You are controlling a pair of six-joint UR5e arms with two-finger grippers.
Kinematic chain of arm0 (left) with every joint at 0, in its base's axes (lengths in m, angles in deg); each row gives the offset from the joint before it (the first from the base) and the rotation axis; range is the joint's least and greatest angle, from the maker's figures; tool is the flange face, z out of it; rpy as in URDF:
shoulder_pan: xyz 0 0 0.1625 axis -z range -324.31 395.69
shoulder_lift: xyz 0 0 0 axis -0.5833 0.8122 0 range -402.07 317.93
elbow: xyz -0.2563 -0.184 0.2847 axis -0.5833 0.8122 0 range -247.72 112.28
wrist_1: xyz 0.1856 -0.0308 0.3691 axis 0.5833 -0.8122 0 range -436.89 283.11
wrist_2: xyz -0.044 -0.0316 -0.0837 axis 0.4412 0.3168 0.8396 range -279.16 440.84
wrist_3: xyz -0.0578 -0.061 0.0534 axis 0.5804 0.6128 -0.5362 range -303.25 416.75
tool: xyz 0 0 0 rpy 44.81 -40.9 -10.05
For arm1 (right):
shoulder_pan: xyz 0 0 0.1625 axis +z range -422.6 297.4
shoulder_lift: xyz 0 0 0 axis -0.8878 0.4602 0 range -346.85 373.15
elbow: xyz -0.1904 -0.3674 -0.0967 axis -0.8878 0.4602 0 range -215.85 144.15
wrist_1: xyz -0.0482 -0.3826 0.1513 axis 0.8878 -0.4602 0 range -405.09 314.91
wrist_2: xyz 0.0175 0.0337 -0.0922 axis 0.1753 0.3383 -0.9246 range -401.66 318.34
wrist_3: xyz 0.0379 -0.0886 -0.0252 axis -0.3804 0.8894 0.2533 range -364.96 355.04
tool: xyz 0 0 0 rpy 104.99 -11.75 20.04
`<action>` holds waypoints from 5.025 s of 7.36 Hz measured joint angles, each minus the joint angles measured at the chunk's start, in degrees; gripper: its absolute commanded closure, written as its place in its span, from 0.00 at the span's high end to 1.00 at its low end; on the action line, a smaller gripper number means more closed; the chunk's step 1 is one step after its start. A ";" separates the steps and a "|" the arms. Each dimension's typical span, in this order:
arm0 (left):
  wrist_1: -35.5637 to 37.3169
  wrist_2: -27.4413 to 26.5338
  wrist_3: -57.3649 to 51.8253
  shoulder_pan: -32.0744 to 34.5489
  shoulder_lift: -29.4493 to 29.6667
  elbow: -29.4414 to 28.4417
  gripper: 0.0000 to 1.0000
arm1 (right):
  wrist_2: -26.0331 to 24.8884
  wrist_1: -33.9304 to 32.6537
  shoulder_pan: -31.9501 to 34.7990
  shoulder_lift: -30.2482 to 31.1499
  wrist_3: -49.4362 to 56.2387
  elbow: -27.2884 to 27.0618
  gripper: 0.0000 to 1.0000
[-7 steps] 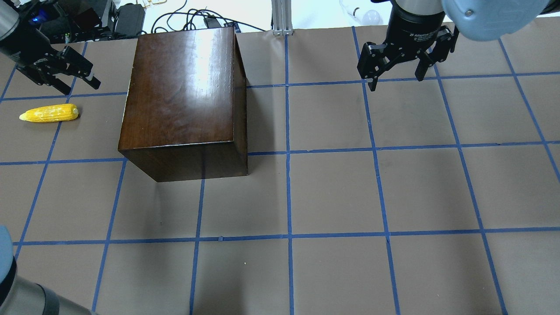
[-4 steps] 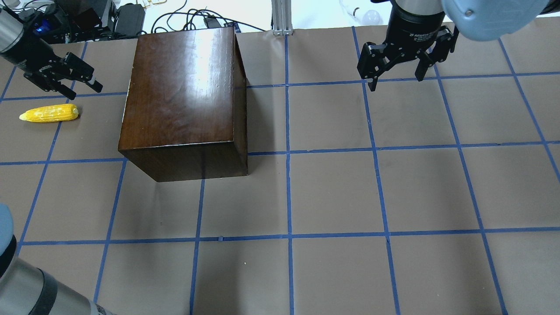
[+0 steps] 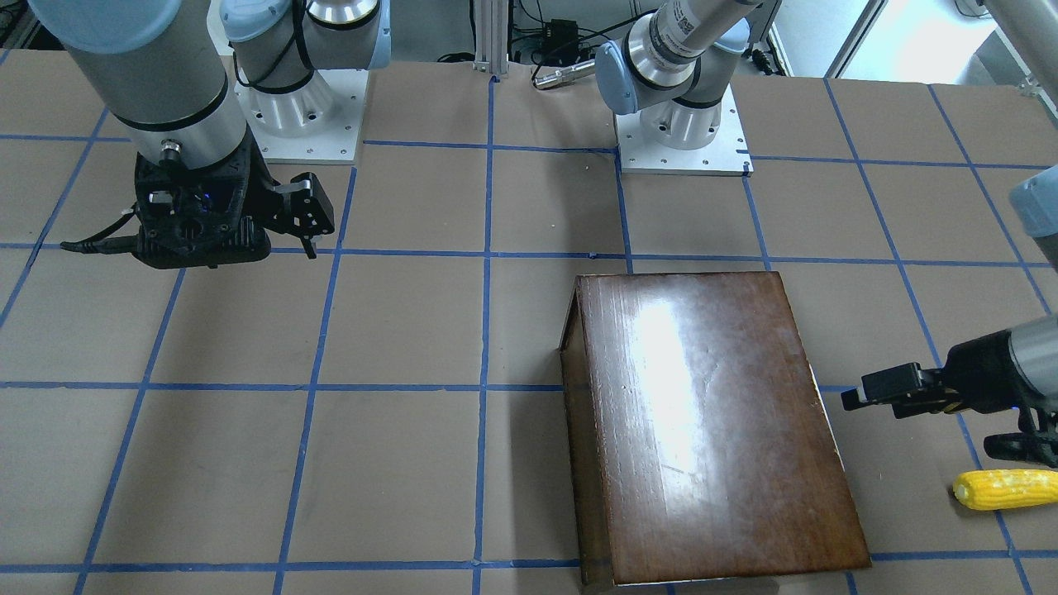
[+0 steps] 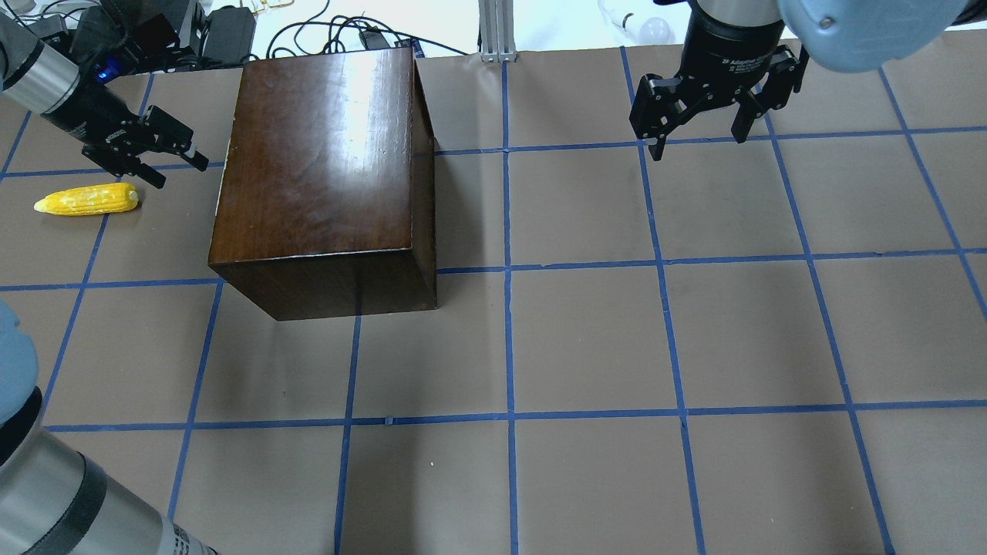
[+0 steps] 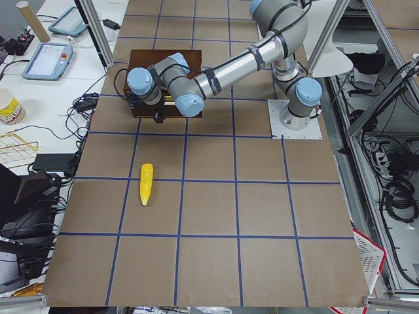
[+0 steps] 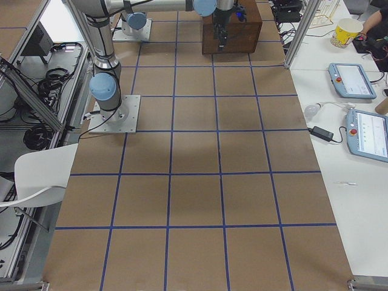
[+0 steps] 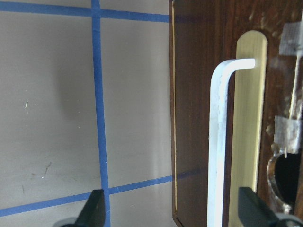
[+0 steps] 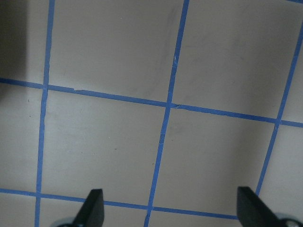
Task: Open drawer and put corn inside
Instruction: 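Hook the left gripper onto the white drawer handle, then pull the drawer outward from the cabinet with the left gripper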
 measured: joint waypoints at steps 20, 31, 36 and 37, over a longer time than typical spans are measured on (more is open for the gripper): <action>5.64 1.25 1.61 1.08 1.30 5.04 0.99 | 0.00 -0.02 0.00 0.00 -0.01 0.00 1.00; 9.75 0.44 -0.22 0.81 1.55 5.25 1.00 | 0.00 -0.01 0.00 0.00 0.00 0.00 1.00; 10.04 -2.48 -0.28 0.60 1.47 4.72 1.00 | 0.00 0.02 0.00 0.00 0.00 0.00 1.00; 10.05 -2.56 -0.30 0.44 1.49 4.60 1.00 | 0.00 0.01 0.00 0.00 0.00 0.00 1.00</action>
